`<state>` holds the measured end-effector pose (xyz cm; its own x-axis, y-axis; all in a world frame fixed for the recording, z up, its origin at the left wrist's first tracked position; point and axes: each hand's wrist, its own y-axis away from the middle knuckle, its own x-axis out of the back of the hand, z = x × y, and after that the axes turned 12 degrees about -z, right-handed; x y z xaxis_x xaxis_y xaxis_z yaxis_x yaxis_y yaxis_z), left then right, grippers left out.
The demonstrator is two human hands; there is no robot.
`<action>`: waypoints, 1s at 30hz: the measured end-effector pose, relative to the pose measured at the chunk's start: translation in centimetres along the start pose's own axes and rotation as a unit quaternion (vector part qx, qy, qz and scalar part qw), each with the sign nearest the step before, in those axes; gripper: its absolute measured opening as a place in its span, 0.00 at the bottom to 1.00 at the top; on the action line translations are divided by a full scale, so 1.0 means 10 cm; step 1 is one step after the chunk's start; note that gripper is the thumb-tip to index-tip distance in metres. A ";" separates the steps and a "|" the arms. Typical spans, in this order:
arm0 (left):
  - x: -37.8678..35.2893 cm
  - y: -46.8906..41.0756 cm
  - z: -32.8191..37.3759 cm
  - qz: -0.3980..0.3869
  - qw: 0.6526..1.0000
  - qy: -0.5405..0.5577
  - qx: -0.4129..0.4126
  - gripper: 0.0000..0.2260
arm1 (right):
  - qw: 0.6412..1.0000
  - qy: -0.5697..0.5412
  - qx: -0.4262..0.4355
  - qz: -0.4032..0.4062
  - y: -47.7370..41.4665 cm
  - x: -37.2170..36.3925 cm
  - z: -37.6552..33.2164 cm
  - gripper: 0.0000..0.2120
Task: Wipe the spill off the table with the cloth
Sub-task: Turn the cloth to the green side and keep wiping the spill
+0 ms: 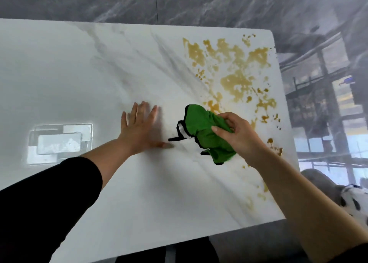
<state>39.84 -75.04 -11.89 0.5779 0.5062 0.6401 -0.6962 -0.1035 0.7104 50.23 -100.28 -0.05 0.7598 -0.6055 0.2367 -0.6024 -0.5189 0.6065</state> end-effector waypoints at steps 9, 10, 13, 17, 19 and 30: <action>-0.95 0.45 0.97 -0.071 0.997 0.006 -0.019 0.57 | 0.996 0.020 0.054 0.061 0.90 0.30 0.22 0.19; -1.02 0.48 1.06 -0.067 0.998 0.011 -0.016 0.57 | 0.995 0.020 0.059 0.073 0.96 0.32 0.25 0.19; -1.16 0.52 1.28 -0.058 0.998 0.026 0.002 0.59 | 0.990 -0.007 0.073 0.122 1.17 0.36 0.39 0.18; -1.30 0.58 1.48 -0.054 0.998 0.037 0.024 0.63 | 0.983 -0.047 0.062 0.167 1.52 0.27 0.88 0.17; -1.36 0.61 1.57 -0.067 0.995 0.056 0.041 0.64 | 0.986 -0.035 -0.004 0.164 1.60 0.15 1.27 0.23; -1.40 0.57 1.61 -0.136 0.988 0.022 0.066 0.66 | 0.935 0.306 -0.141 0.109 1.70 -0.20 2.04 0.20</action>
<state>34.67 -96.56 -12.13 0.7154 0.5671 0.4083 -0.4535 -0.0676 0.8887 33.46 -120.17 -5.71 0.6762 -0.1747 0.7157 -0.7364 -0.1908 0.6491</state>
